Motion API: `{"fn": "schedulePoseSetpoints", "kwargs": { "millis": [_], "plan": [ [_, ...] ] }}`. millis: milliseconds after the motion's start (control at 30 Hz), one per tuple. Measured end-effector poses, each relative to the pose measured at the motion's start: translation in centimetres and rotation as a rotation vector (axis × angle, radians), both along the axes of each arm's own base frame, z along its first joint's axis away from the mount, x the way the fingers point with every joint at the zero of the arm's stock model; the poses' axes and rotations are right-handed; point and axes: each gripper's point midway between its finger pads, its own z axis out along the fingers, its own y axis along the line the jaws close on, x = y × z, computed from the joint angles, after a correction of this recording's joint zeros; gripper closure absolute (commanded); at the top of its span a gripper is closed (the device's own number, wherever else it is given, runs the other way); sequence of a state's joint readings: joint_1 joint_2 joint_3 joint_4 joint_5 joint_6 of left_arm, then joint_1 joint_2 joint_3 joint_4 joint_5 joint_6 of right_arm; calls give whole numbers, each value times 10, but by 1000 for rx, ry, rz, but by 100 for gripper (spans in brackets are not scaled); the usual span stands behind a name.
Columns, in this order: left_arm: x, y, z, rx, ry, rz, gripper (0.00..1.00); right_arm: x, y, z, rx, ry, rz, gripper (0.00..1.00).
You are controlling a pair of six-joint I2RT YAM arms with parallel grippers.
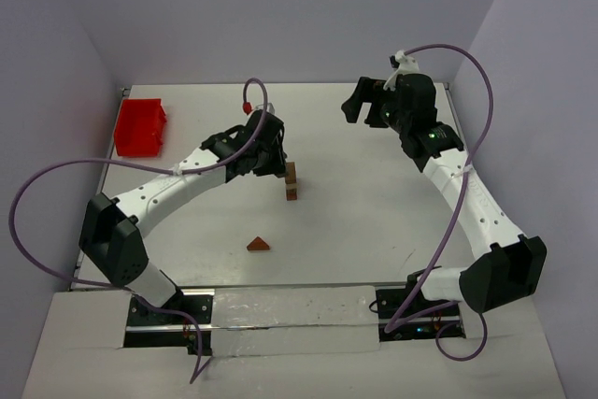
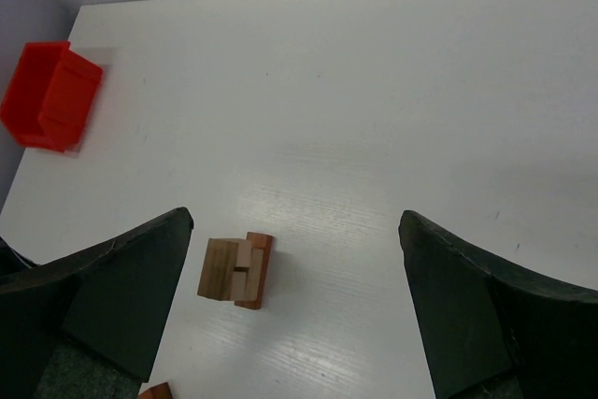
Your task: Build the wood block tower
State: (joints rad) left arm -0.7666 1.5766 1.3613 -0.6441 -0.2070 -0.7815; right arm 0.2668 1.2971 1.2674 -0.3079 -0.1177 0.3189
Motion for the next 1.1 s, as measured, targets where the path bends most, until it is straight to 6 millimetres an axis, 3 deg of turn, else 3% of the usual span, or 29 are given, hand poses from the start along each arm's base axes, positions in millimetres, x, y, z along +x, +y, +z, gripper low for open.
{"fn": "schedulePoseSetpoints", "kwargs": {
  "millis": [333, 700, 1100],
  "plan": [
    [-5, -11, -28, 30, 72, -37, 100, -2, -1, 0, -6, 3, -3, 0],
    [2, -22, -13, 22, 42, -73, 100, -2, -1, -1, -4, 5, 1, 0],
    [2, -17, -11, 50, 22, -91, 100, -12, 12, -4, -18, 9, 105, 0]
  ]
}}
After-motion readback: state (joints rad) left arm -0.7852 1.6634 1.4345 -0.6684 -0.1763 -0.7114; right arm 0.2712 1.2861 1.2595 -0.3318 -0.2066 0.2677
